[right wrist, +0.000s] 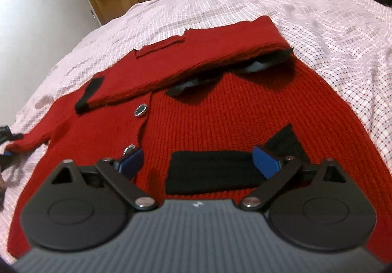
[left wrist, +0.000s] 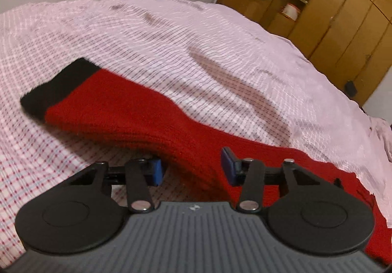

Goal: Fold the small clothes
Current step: 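Lift the sleeve and fold it across the body toward the folded sleeve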

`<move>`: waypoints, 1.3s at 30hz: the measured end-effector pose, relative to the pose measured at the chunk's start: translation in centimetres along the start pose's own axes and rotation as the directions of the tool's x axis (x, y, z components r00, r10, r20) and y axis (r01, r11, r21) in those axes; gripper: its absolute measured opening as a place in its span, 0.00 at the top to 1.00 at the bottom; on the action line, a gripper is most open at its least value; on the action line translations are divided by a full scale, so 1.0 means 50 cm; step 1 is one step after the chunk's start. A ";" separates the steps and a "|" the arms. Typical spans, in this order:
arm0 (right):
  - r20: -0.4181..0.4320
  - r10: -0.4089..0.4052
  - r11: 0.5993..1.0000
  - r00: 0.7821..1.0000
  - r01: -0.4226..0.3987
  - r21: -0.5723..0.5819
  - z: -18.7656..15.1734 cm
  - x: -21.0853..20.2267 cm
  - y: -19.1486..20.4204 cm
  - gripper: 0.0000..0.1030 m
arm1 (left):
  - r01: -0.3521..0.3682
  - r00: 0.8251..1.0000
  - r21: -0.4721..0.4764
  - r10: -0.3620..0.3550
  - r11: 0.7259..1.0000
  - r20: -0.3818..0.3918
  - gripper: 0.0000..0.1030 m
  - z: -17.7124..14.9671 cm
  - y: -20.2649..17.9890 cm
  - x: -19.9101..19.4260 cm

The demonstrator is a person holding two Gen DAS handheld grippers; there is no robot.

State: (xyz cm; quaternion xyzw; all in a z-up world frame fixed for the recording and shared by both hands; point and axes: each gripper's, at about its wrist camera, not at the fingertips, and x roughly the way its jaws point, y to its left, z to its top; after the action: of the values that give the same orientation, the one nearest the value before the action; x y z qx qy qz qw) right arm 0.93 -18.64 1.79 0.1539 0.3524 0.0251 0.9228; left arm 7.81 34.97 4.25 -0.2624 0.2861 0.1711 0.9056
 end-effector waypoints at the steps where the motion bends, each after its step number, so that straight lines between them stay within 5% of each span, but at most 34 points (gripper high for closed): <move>1: -0.001 -0.002 1.000 1.000 0.002 -0.007 0.000 -0.002 0.002 0.06 | 0.003 1.000 0.002 -0.003 1.000 0.000 0.49 0.002 -0.001 0.000; 9: -0.010 0.011 0.996 1.000 -0.011 -0.084 0.004 -0.020 0.010 0.06 | 0.081 0.996 0.038 -0.082 0.996 0.038 0.82 0.021 -0.027 -0.050; 22: 0.064 0.056 0.994 0.996 -0.049 -0.101 0.016 -0.078 -0.002 0.06 | 0.255 0.949 0.164 -0.279 0.953 0.146 0.85 0.037 -0.196 -0.196; 29: 0.056 0.029 0.998 0.998 -0.026 -0.064 0.021 -0.091 -0.027 0.06 | 0.386 0.910 0.236 -0.410 0.892 0.063 0.85 0.013 -0.310 -0.226; 39: 0.088 0.048 0.999 0.995 -0.048 -0.005 0.031 -0.105 -0.078 0.06 | 0.433 0.890 0.303 -0.456 0.849 0.006 0.85 -0.036 -0.464 -0.244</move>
State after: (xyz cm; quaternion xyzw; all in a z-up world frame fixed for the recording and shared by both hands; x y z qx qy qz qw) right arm -2.24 -23.57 5.07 0.1620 0.3077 0.0409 0.9367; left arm 8.24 13.35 19.16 -0.1773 0.2044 -0.0776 0.9595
